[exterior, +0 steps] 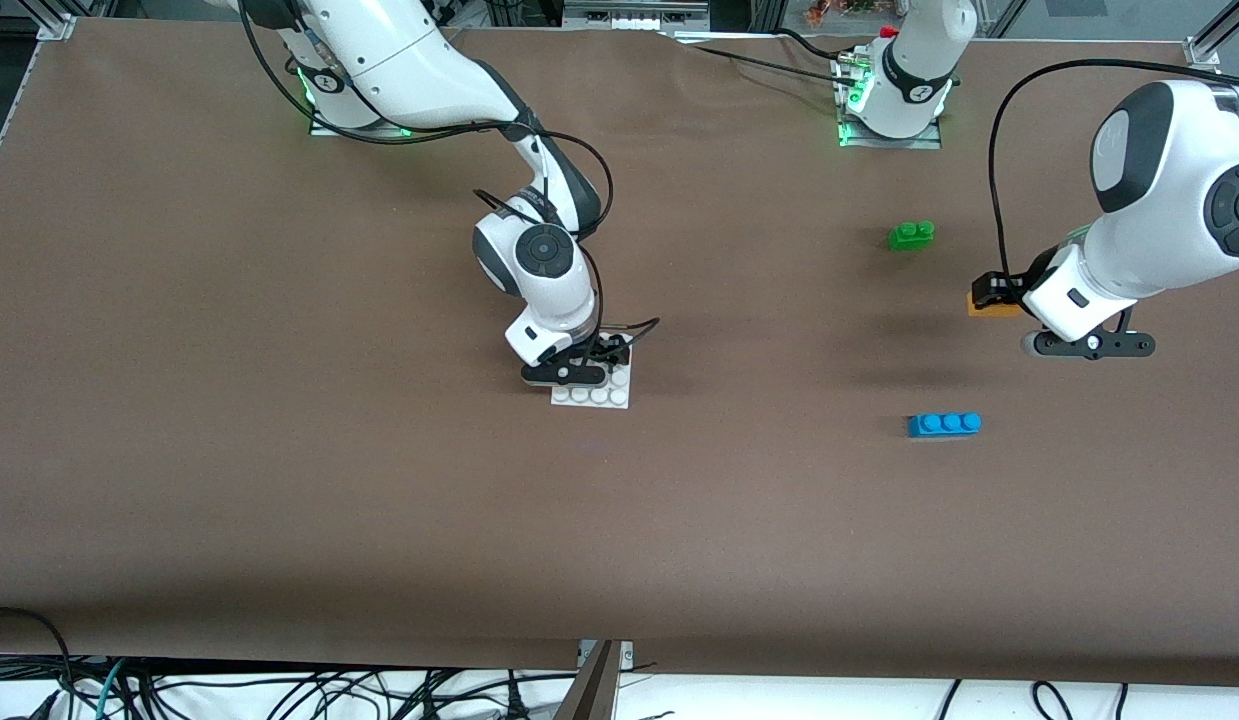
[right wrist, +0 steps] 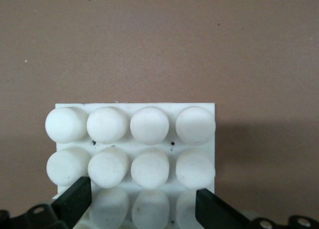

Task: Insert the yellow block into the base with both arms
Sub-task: 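Slide the white plate toward the table middle with the right gripper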

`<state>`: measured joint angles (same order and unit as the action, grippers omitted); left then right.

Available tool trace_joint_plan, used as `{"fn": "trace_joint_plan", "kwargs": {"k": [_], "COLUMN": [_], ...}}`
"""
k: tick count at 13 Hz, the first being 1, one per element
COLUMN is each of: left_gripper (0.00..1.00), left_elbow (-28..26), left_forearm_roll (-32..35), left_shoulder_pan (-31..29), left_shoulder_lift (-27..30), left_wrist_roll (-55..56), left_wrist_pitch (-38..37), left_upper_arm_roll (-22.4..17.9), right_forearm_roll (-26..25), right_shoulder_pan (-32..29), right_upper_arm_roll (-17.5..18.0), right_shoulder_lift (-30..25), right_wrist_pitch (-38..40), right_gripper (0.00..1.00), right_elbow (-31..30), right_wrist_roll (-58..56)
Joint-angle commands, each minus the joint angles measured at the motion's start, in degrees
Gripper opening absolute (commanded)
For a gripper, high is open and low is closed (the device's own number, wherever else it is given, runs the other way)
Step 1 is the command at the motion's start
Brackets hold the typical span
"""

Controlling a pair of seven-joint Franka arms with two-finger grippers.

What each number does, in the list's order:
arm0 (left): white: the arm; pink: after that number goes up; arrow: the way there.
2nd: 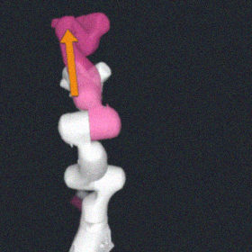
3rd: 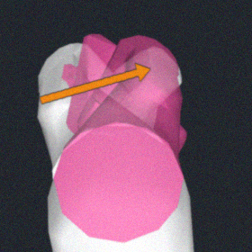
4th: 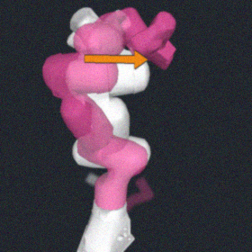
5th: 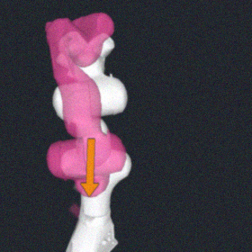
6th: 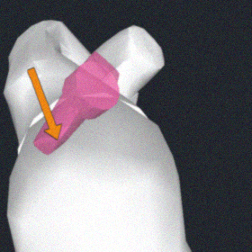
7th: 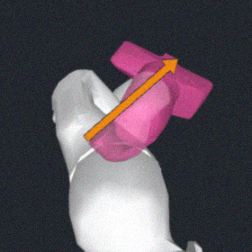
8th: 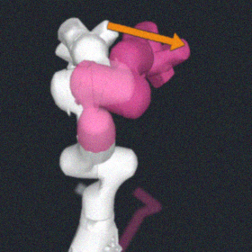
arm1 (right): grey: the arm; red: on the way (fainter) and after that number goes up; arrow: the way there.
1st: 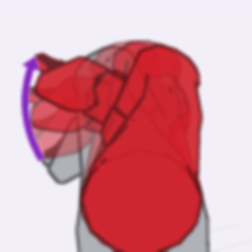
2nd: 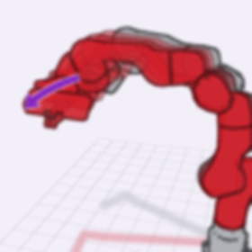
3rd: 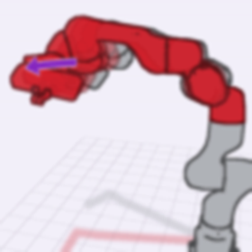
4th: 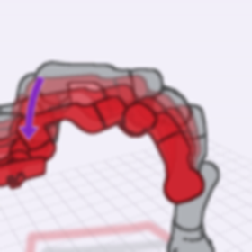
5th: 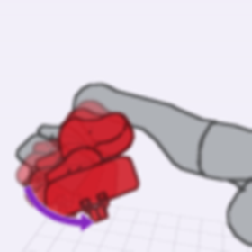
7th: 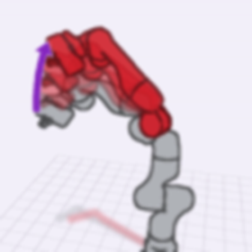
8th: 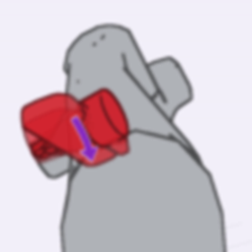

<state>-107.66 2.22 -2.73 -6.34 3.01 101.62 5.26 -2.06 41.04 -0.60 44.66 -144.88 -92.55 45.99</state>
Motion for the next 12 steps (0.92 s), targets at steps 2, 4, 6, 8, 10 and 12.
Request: {"fn": "trace_joint_plan", "kwargs": {"k": [2, 4, 6, 8, 10, 12], "left_gripper": [0.29, 0.29, 0.29, 0.29, 0.29, 0.29], "left_elbow": [1.8, 2.4, 2.7, 3.9, 6.9, 9.3], "left_forearm_roll": [-2.1, -2.2, -2.2, -3.4, -4.4, -4.7], "left_shoulder_pan": [0.1, 0.2, 0.4, 1.7, 4.8, 8.9], "left_shoulder_lift": [-0.8, -1.2, -1.6, -2.6, -5.1, -6.9], "left_wrist_roll": [-1.3, -1.2, -0.7, 0.8, 5.8, 11.6], "left_wrist_pitch": [-1.4, -1.4, -1.4, -1.3, -1.4, -1.3], "left_upper_arm_roll": [-0.1, -0.1, -0.1, -0.1, -0.1, -0.1], "right_forearm_roll": [0.9, 0.8, 0.7, 0.8, 0.8, 0.2], "right_shoulder_pan": [0.2, 0.0, -0.8, -3.4, -6.5, -9.3], "right_upper_arm_roll": [-0.2, -0.3, -0.5, -0.5, -0.6, -0.7], "right_shoulder_lift": [0.2, -0.8, -2.7, -4.6, -7.3, -9.3], "right_wrist_pitch": [7.1, 10.8, 15.0, 19.0, 21.0, 23.1], "right_gripper": [1.0, 1.0, 1.0, 1.0, 1.0, 1.0], "right_elbow": [6.4, 8.3, 10.4, 12.1, 12.1, 12.1], "right_wrist_roll": [0.1, -0.2, -1.5, -6.2, -12.7, -18.9]}}
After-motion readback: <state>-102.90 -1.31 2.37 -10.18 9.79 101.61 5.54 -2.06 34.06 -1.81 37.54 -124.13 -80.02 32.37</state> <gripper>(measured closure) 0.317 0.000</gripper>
